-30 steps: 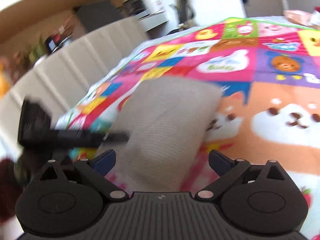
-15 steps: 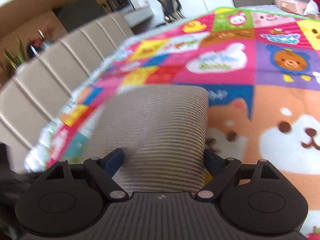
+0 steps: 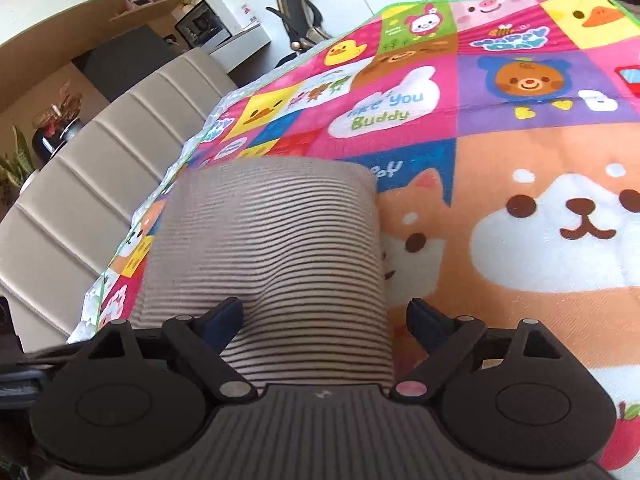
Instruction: Fold clothes
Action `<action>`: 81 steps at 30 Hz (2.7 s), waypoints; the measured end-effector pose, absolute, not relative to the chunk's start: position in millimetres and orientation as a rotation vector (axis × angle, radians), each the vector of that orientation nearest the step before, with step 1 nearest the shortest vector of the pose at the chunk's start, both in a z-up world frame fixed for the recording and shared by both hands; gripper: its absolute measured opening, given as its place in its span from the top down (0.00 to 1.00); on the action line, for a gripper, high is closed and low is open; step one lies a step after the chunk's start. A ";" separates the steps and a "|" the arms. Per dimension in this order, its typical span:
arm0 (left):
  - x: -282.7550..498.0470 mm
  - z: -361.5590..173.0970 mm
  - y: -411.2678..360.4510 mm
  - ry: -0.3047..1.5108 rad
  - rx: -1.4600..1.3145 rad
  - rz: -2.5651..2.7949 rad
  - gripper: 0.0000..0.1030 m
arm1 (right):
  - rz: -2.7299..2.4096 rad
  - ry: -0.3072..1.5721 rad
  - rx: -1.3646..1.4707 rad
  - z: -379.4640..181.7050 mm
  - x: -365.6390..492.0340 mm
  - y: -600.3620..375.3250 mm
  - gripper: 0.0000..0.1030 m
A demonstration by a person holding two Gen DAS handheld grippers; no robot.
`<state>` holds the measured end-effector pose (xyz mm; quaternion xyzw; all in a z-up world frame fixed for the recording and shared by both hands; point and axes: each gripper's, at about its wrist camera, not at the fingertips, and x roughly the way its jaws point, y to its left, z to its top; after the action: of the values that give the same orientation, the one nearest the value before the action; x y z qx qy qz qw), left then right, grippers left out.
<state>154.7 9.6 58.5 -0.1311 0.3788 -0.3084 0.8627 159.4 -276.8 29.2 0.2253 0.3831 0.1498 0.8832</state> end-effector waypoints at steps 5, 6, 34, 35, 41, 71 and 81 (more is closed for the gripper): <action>164.1 43.4 28.6 0.851 -0.313 -0.577 0.55 | 0.323 0.813 0.529 23.3 164.4 -280.4 0.10; 164.8 41.7 29.4 0.858 -0.311 -0.575 0.53 | 0.327 0.818 0.540 22.6 166.3 -279.0 0.10; 195.1 49.2 24.1 0.820 -0.208 -0.498 0.49 | 0.370 0.758 0.345 37.0 168.4 -253.5 0.13; 195.4 47.9 26.0 0.822 -0.199 -0.500 0.47 | 0.366 0.747 0.374 40.1 173.7 -256.1 0.12; 201.1 47.6 30.2 0.830 -0.176 -0.508 0.44 | 0.337 0.868 0.531 31.0 228.8 -255.3 0.18; 204.7 51.1 31.0 0.841 -0.191 -0.494 0.37 | 0.406 0.813 0.271 25.6 136.8 -237.8 0.17; 185.6 61.9 13.8 0.897 -0.176 -0.560 0.43 | 0.397 0.794 0.229 32.0 135.5 -239.5 0.17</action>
<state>185.6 13.8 61.9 -0.0837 0.4274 -0.2669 0.8597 135.5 -239.5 32.0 0.1107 0.3833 0.1914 0.8968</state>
